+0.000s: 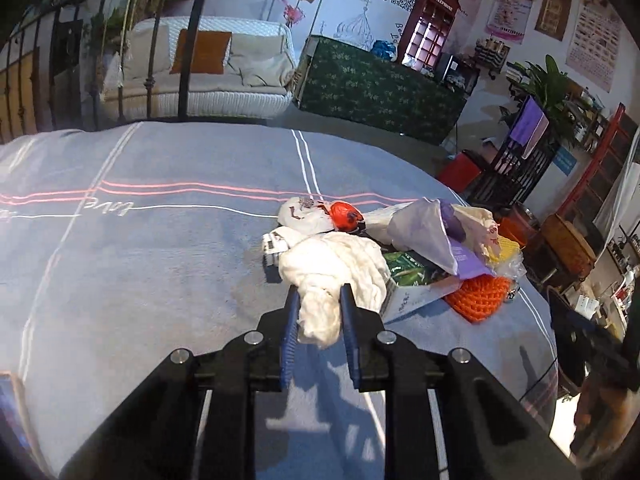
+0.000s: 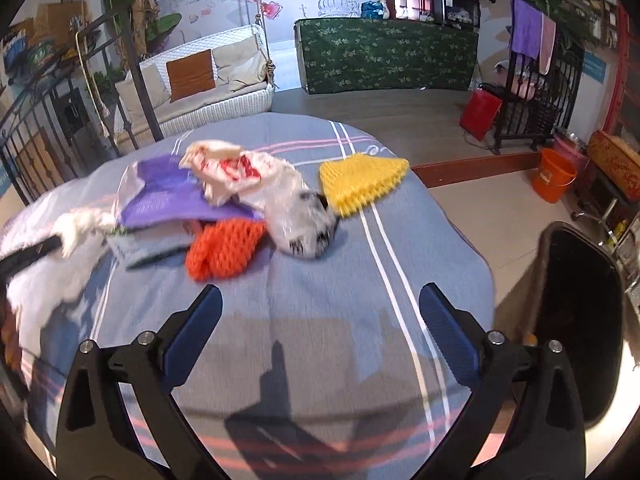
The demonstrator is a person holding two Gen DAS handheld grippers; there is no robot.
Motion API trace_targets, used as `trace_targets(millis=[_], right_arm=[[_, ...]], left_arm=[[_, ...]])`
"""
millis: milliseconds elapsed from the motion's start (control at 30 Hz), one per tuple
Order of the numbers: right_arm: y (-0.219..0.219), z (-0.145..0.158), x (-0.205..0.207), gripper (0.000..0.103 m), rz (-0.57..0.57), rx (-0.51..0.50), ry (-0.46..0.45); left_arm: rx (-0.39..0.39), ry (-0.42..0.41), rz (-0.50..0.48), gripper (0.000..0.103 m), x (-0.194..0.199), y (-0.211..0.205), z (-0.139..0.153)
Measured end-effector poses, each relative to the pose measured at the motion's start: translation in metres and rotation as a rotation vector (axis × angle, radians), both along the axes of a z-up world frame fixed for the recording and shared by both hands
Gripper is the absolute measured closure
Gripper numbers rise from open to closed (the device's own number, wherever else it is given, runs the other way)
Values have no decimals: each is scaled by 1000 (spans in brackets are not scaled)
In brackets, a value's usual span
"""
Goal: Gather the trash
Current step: 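Grasp the white tissue with the left tool while the right tool grasps the clear plastic bag, then carry the clear plastic bag to the bin and release it with the right tool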
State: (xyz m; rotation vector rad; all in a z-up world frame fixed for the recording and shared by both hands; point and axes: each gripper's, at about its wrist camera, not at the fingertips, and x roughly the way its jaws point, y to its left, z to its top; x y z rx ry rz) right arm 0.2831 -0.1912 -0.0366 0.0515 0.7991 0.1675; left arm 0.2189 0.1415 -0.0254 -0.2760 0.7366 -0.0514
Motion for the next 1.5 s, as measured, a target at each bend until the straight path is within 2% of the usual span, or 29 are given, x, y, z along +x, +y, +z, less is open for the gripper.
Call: trace_targets(millis=[67,233,400,500,633,767,900,967,1133,1233,1367,1500], right_arm=[[1,-2,15,6,4,20,13],[4,-14,62,17,-5,82,67],[6,-34,93,22,-19,124,142],[7,-45,98,48,-28,120,173],[1,-40,89,54,-25,171,138],[-4,-33,72,56,-19,214,117],[-3,-23,41,56,-2,171,60],[-9,-18,23,56,-2,193,45],[-43,-1,-11,56,-44,181,-11],[-77,10,-29,56,-95,114,-41],[-126,9,-37,56,-190,35,-6],[-183,-14,-28,56,-297,-12,132]], left_arm=[[-1,7,-9,82,-8,-1,0],[-34,30,-18,82,-25,-4,-6],[-31,39,-50,82,-31,-13,-11],[-47,40,-63,82,-32,-17,-12],[-19,35,-70,82,-35,-25,-13],[-10,22,-79,82,-42,-35,-12],[-14,-4,-106,82,-50,-52,-7],[-8,-23,-127,82,-53,-64,-2],[-10,-84,-231,82,-57,-106,16],[-16,-104,-298,82,-54,-135,23],[-38,-121,-407,82,-49,-185,30],[-58,-118,-529,82,-43,-241,32]])
